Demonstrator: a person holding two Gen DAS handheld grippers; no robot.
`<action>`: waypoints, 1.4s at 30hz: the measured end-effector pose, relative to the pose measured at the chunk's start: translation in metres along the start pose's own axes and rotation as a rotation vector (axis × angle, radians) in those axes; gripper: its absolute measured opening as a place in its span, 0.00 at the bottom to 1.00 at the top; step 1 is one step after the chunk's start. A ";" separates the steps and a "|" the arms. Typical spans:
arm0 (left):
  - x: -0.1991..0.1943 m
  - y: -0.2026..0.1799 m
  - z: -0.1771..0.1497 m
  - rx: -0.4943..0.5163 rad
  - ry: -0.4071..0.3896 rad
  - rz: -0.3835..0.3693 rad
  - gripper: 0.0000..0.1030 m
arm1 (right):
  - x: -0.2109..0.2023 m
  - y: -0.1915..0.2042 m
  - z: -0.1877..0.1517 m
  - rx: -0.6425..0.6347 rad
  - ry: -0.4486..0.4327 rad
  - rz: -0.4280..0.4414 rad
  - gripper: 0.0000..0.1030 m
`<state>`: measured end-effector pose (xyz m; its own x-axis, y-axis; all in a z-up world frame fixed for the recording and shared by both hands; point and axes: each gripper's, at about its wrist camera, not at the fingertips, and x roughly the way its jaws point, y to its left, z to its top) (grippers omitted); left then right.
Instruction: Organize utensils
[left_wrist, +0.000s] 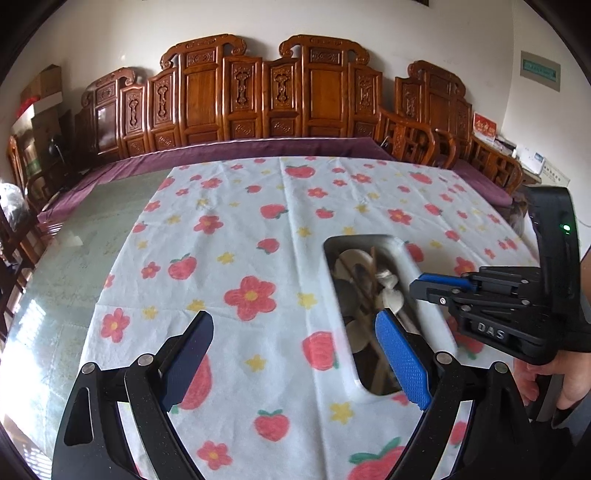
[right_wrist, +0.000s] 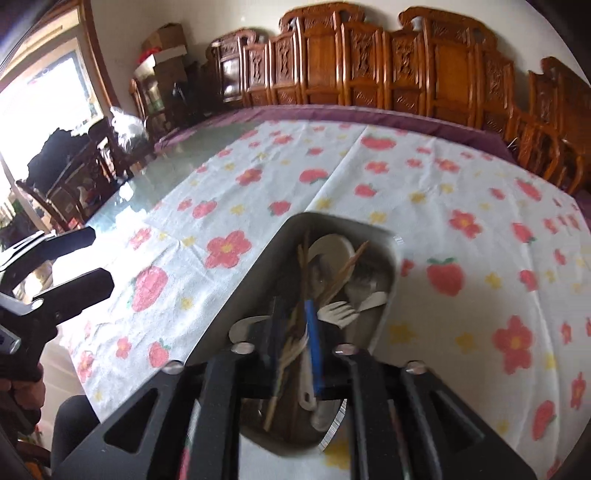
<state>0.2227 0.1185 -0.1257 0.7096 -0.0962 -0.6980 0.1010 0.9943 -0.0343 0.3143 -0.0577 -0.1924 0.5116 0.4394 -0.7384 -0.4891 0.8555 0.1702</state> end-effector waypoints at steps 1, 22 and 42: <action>-0.002 -0.004 0.001 0.000 -0.004 -0.001 0.84 | -0.009 -0.003 -0.002 0.002 -0.016 -0.011 0.27; -0.051 -0.087 -0.007 -0.030 -0.009 -0.005 0.93 | -0.159 -0.054 -0.072 0.109 -0.179 -0.210 0.98; -0.170 -0.151 -0.003 0.024 -0.186 0.010 0.93 | -0.314 -0.028 -0.095 0.080 -0.437 -0.283 0.98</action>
<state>0.0850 -0.0147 -0.0043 0.8269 -0.0950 -0.5542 0.1080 0.9941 -0.0094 0.1000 -0.2456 -0.0269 0.8711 0.2469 -0.4245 -0.2423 0.9680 0.0657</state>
